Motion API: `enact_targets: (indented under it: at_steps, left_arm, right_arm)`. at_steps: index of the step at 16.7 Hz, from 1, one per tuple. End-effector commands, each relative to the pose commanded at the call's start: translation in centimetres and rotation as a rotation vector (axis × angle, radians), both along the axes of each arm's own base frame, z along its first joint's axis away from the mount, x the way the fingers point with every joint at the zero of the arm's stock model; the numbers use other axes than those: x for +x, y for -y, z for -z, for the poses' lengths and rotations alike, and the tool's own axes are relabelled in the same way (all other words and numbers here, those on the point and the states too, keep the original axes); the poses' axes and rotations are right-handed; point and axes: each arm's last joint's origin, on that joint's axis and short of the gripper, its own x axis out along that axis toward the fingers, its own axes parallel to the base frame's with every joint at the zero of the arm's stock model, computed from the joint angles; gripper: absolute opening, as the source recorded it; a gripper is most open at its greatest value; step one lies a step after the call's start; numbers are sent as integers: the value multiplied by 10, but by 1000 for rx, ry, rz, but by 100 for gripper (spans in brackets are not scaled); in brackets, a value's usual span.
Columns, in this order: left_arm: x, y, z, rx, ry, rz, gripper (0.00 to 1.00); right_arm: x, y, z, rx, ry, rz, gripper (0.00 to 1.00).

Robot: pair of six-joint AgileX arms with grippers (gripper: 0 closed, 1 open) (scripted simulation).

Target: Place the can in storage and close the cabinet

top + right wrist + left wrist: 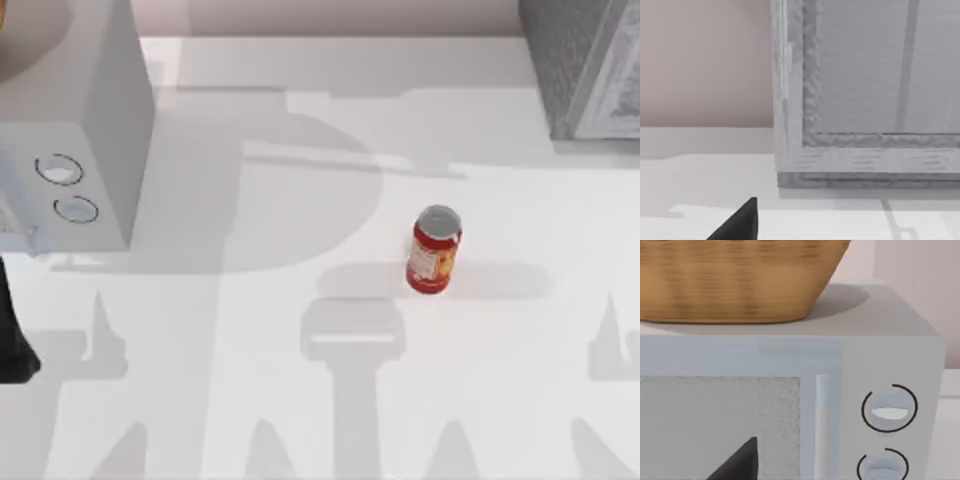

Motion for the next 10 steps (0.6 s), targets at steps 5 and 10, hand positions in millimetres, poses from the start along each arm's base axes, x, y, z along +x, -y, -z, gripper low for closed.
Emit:
enact_targets:
  at_steps: [5,10]
  left_arm:
    - [0,0,0,0,0,0,100]
    - [0,0,0,0,0,0,100]
  right_arm:
    - [0,-1,-12,9,50,3,100]
    - [11,-9,-45,26,140,6,100]
